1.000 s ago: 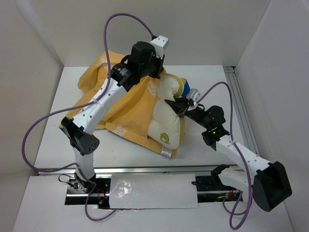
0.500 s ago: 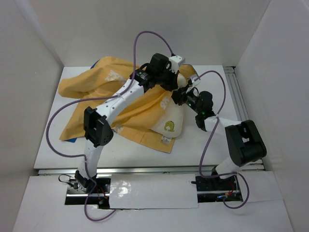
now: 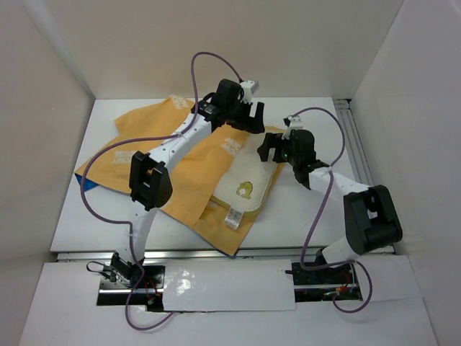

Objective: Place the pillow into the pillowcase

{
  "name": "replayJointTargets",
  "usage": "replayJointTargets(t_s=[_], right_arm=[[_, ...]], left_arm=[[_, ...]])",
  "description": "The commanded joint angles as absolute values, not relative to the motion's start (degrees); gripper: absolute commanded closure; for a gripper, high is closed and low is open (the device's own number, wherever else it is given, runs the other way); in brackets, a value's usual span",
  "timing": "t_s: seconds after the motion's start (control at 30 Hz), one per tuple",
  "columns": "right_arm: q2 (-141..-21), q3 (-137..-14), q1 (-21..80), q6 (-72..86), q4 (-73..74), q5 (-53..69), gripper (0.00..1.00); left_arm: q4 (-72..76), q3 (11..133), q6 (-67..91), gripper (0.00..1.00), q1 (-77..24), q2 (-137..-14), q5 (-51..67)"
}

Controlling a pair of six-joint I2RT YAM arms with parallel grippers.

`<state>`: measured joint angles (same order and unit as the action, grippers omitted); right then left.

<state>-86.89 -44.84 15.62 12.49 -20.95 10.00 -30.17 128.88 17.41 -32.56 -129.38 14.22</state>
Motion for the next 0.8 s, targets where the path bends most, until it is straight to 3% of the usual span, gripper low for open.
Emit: replayJointTargets(t_s=[0.0,0.2,0.33,0.37,0.47,0.6,0.77], right_arm=[[-80.44,-50.19,15.56,16.7,-4.96,-0.35,0.0],[-72.7,-51.93,16.95,17.76,7.36,-7.38,0.0],[-68.65,-53.78,25.2,11.79,15.53,-10.36,0.0],[-68.64,-53.79,27.4,9.95,16.6,-12.2,0.0],[-68.64,-54.58,36.28,6.35,18.9,-15.28,0.0],[-71.62,-55.1,44.1,2.74,21.7,-12.85,0.0],[-72.77,-54.49,49.04,-0.6,22.32,-10.91,0.0]], left_arm=[[-28.56,128.06,18.28,0.0,-32.87,-123.67,14.25],[-28.56,115.17,18.71,0.0,-32.87,-110.35,10.2],[-24.54,90.77,23.37,0.0,-33.57,-92.54,3.1],[-23.13,78.96,27.21,0.0,-34.1,-88.46,0.03],[-25.21,61.86,37.3,0.01,-35.86,-75.79,-16.74],[-30.49,48.73,44.8,0.04,-41.21,-70.14,-21.7],[-29.01,43.16,46.59,0.0,-49.65,-72.06,-25.65]])
